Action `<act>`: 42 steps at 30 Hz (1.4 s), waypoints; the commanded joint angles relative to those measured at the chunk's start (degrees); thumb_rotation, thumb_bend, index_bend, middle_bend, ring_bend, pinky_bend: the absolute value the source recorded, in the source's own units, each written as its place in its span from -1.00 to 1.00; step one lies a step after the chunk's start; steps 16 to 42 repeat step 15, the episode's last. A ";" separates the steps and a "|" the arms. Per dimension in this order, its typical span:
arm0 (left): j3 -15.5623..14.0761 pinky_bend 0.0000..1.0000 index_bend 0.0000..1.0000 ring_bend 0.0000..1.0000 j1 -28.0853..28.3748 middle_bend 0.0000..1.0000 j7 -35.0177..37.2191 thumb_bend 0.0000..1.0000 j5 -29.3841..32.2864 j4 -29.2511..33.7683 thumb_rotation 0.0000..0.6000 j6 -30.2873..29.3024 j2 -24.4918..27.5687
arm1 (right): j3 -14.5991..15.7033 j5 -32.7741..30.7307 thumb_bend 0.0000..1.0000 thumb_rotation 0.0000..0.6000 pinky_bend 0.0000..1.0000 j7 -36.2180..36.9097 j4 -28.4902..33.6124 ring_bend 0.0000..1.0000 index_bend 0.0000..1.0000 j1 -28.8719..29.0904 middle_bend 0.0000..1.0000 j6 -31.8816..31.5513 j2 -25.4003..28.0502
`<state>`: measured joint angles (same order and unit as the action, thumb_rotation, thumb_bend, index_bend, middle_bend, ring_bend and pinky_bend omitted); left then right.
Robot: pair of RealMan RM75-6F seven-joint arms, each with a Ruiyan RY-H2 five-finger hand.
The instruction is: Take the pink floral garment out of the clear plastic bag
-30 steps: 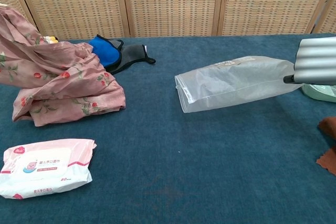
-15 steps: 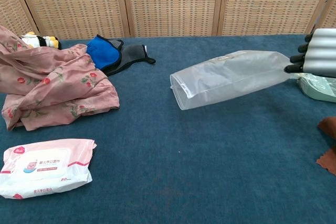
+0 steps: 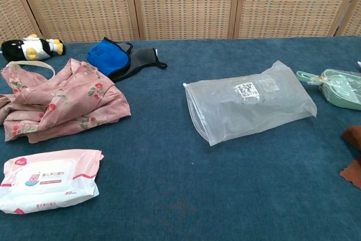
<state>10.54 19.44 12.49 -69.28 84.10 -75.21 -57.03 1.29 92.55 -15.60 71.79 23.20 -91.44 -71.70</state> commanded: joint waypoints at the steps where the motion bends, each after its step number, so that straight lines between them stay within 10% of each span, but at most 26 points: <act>1: -2.54 -1.00 -1.00 -1.00 -6.20 -1.00 -3.61 -0.80 -4.33 4.35 1.00 -9.35 -2.27 | -1.40 -3.31 -1.00 1.00 -1.00 3.51 5.10 -1.00 -1.00 -4.61 -1.00 -3.09 0.33; 12: -8.60 -1.00 -1.00 -1.00 -12.82 -1.00 -11.85 -0.80 -9.87 9.48 1.00 -15.73 -7.17 | -1.72 -5.13 -1.00 1.00 -1.00 7.22 9.99 -1.00 -1.00 -10.43 -1.00 -5.25 -1.71; 42: -8.86 -1.00 -1.00 -1.00 -13.20 -1.00 -12.47 -0.80 -10.18 9.87 1.00 -15.35 -7.37 | -2.04 -5.11 -1.00 1.00 -1.00 7.29 10.27 -1.00 -1.00 -11.03 -1.00 -5.06 -1.78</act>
